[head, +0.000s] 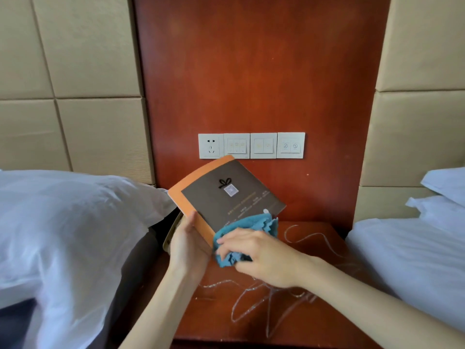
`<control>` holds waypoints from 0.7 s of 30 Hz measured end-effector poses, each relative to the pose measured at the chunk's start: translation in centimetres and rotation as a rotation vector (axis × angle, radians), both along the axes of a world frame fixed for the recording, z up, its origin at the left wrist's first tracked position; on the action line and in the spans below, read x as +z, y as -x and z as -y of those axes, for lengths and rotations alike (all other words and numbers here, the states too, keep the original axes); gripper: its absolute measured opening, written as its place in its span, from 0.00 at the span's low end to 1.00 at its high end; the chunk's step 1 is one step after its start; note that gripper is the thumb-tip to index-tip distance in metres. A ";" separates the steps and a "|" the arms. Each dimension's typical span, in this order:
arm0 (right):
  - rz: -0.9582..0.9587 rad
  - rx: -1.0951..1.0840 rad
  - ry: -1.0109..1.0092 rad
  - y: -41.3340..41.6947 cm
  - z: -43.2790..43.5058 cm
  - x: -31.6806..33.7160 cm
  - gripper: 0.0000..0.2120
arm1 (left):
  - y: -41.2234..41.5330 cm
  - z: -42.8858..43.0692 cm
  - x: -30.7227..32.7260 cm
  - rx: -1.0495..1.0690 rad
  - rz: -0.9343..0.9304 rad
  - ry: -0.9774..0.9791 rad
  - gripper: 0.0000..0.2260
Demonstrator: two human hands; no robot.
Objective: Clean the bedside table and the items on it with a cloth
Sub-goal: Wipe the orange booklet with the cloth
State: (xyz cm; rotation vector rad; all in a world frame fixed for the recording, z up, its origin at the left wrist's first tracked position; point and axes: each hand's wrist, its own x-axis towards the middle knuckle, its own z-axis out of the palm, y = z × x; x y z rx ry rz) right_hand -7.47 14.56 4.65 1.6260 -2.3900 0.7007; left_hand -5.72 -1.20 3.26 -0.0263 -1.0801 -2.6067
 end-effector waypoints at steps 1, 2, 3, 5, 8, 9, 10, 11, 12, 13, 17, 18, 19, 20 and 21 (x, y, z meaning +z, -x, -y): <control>-0.004 -0.006 -0.001 0.0 -0.3 -0.2 0.12 | -0.2 -0.1 0.2 0.002 -0.019 0.053 0.18; -0.010 -0.016 0.007 0.0 -0.6 -0.4 0.13 | -0.3 -0.1 0.3 0.025 -0.031 0.061 0.18; -0.023 -0.023 0.022 0.0 -0.9 -0.6 0.13 | -0.3 -0.1 0.4 0.065 -0.036 0.068 0.18; -0.070 -0.025 0.054 0.0 -1.4 -1.0 0.13 | -0.2 -0.1 0.5 0.103 -0.053 0.074 0.17; -0.142 -0.036 0.059 0.0 -1.9 -1.2 0.14 | -0.1 -0.3 0.7 0.159 -0.055 0.150 0.16; -0.158 -0.047 0.060 0.0 -1.9 -1.2 0.14 | -0.1 -0.5 0.8 0.165 -0.064 0.185 0.17; -0.168 -0.057 0.069 -0.1 -1.7 -1.1 0.15 | -0.1 -0.7 0.9 0.169 -0.073 0.217 0.17; -0.176 -0.064 0.085 -0.2 -1.5 -1.1 0.15 | 0.0 -0.9 1.0 0.172 -0.088 0.232 0.17; -0.182 -0.064 0.101 -0.3 -1.3 -1.0 0.15 | 0.1 -0.9 1.0 0.173 -0.105 0.237 0.17; -0.189 -0.061 0.111 -0.4 -1.1 -1.0 0.16 | 0.2 -0.9 1.2 0.177 -0.117 0.234 0.17; -0.169 -0.049 0.136 0.1 -1.6 -1.2 0.17 | 0.4 -0.5 1.1 0.180 -0.147 0.256 0.14; -0.140 -0.058 0.149 0.3 -1.9 -1.2 0.17 | 0.3 -0.4 1.0 0.184 -0.146 0.257 0.13; -0.113 -0.074 0.162 0.6 -2.3 -1.3 0.17 | 0.3 -0.2 0.9 0.193 -0.141 0.250 0.13; -0.090 -0.095 0.178 1.0 -2.7 -1.4 0.17 | 0.3 -0.1 0.8 0.201 -0.135 0.240 0.14; -0.067 -0.124 0.200 1.3 -3.2 -1.5 0.17 | 0.3 0.1 0.6 0.207 -0.131 0.230 0.13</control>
